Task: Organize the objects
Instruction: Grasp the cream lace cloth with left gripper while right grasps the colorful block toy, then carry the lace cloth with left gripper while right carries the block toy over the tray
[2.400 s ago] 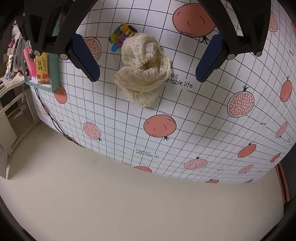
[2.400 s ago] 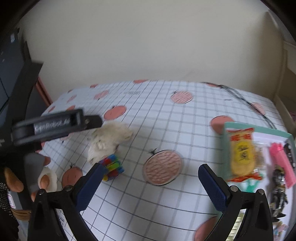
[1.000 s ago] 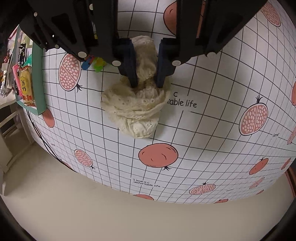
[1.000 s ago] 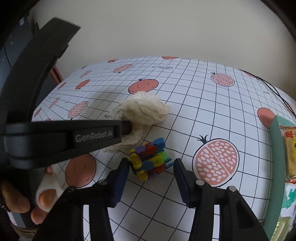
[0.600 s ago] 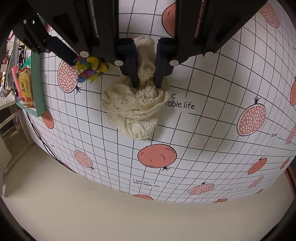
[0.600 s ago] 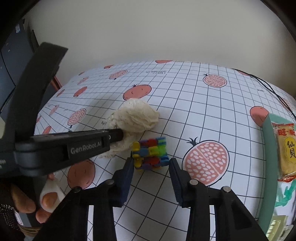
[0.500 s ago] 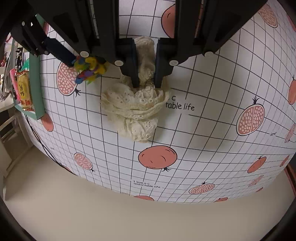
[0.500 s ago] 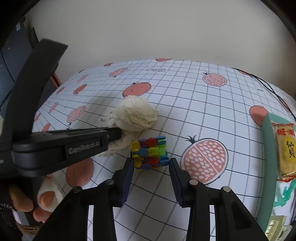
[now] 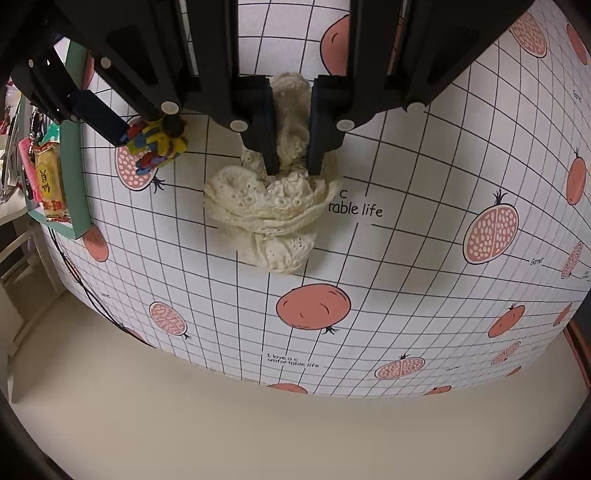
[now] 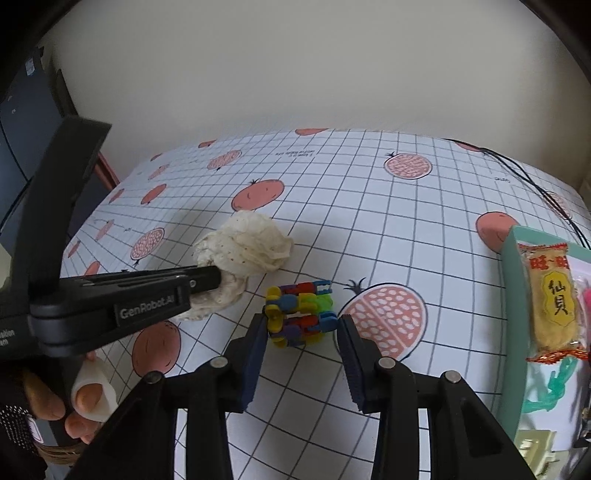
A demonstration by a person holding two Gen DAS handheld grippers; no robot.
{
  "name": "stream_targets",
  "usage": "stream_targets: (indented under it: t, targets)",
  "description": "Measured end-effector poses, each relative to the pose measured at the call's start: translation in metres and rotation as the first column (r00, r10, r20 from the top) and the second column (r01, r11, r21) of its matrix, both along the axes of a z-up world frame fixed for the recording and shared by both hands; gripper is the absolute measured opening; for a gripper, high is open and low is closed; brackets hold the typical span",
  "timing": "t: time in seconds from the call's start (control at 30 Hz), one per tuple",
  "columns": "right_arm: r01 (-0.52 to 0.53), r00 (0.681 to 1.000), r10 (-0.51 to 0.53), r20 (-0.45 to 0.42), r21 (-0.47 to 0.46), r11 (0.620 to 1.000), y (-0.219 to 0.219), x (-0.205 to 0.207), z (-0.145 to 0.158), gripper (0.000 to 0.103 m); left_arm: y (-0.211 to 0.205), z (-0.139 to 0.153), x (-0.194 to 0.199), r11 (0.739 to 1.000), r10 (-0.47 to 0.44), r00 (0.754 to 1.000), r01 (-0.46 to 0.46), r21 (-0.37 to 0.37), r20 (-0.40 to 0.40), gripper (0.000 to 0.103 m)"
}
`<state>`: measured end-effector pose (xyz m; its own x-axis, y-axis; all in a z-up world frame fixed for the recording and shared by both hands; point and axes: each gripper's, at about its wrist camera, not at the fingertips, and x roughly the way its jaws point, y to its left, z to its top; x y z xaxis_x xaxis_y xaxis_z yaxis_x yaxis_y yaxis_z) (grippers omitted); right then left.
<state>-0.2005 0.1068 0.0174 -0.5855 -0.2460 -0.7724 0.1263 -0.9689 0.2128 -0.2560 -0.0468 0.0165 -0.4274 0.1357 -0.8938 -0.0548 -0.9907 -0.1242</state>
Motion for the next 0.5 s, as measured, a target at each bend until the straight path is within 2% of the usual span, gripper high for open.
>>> stream_targets:
  t: [0.5]
  targets:
    - [0.056, 0.996, -0.058, -0.070, -0.031, 0.998, 0.036, 0.014, 0.034, 0.042, 0.022, 0.041, 0.011, 0.997, -0.071, 0.993, 0.069, -0.020, -0.096, 0.015]
